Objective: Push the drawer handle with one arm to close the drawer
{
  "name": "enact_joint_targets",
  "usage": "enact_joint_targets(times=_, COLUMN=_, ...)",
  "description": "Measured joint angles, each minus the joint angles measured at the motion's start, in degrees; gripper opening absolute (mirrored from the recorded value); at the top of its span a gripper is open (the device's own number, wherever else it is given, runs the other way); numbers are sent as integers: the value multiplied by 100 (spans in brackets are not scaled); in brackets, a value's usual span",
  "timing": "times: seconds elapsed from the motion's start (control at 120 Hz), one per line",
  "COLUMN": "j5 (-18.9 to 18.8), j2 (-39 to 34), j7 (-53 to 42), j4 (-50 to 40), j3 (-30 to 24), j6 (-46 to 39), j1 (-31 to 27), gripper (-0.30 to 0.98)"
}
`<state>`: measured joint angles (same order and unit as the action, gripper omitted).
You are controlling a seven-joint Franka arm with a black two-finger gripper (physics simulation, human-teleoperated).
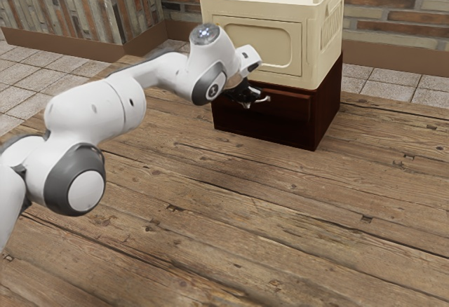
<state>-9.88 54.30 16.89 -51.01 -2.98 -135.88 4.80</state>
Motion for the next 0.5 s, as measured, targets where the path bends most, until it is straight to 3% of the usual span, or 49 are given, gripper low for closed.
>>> enact_joint_targets(times=0.5, j5=-2, j2=140, j7=-5, j4=88, j3=105, j6=-477, j1=62, gripper=-10)
